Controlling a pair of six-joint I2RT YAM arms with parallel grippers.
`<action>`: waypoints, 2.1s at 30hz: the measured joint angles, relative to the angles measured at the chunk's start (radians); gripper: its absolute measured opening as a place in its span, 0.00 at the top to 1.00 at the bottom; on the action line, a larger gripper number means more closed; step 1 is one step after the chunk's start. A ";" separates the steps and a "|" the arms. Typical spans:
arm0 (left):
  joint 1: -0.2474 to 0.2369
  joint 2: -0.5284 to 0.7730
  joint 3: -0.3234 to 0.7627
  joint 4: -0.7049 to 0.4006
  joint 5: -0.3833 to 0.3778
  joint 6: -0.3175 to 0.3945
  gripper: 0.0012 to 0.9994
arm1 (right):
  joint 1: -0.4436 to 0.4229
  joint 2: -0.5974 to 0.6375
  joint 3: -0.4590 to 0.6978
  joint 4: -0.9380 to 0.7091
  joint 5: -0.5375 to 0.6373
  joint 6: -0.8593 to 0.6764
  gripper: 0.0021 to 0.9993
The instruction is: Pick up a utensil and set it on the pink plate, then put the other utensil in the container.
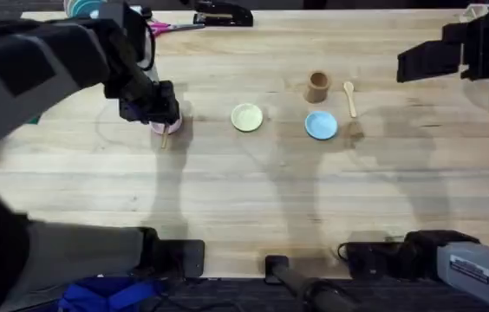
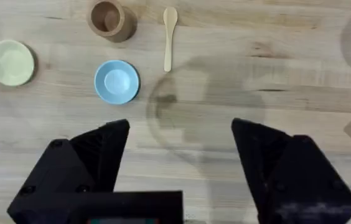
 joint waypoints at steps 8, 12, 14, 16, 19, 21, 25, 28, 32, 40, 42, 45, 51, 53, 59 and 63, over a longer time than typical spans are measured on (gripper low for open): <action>0.001 0.050 0.001 0.037 -0.003 0.001 0.96 | 0.000 0.000 0.000 0.000 0.000 0.000 0.00; 0.001 0.050 0.000 0.050 -0.003 0.001 0.96 | 0.000 0.000 0.000 0.000 0.000 0.000 0.00; 0.001 0.051 0.000 0.053 -0.003 0.001 0.96 | 0.000 0.000 0.000 0.000 0.000 0.000 0.00; 0.001 0.051 0.000 0.052 -0.003 0.001 0.96 | 0.000 0.000 0.000 0.000 0.000 0.000 0.00; 0.001 0.051 0.000 0.053 -0.003 0.001 0.96 | 0.000 0.000 0.000 0.000 0.000 0.000 0.00; 0.001 0.051 0.000 0.058 -0.003 0.001 0.96 | 0.000 0.000 0.000 0.000 0.000 0.000 0.00; 0.001 0.051 0.001 0.076 -0.003 0.001 0.96 | 0.000 0.000 0.000 0.000 0.000 0.000 0.00; 0.001 0.051 0.001 0.076 -0.003 0.001 0.96 | 0.000 0.000 0.000 0.000 0.000 0.000 0.00; 0.001 0.051 0.001 0.076 -0.003 0.003 0.93 | 0.000 0.000 0.000 0.000 0.000 0.000 0.00; 0.001 0.051 0.001 0.075 -0.003 0.005 0.30 | 0.000 0.000 0.000 0.000 0.000 0.000 0.00; 0.001 0.051 0.002 0.074 -0.003 0.005 0.25 | 0.000 0.000 0.000 0.000 0.000 0.000 0.00; 0.001 0.050 0.010 0.061 -0.003 0.006 0.13 | 0.000 0.000 0.000 0.000 0.000 0.000 0.00; 0.001 0.059 0.104 -0.032 -0.003 0.005 0.00 | 0.000 0.000 0.000 0.000 0.000 0.000 0.00; 0.001 0.063 0.154 -0.075 -0.003 0.005 0.00 | 0.000 0.000 0.000 0.000 0.000 0.000 0.00; 0.001 0.020 0.253 -0.151 -0.003 0.004 0.00 | 0.000 0.000 0.000 0.000 0.000 0.000 0.00; -0.003 -0.095 0.254 -0.203 -0.004 -0.010 0.00 | 0.000 0.000 0.000 0.000 0.000 0.000 0.00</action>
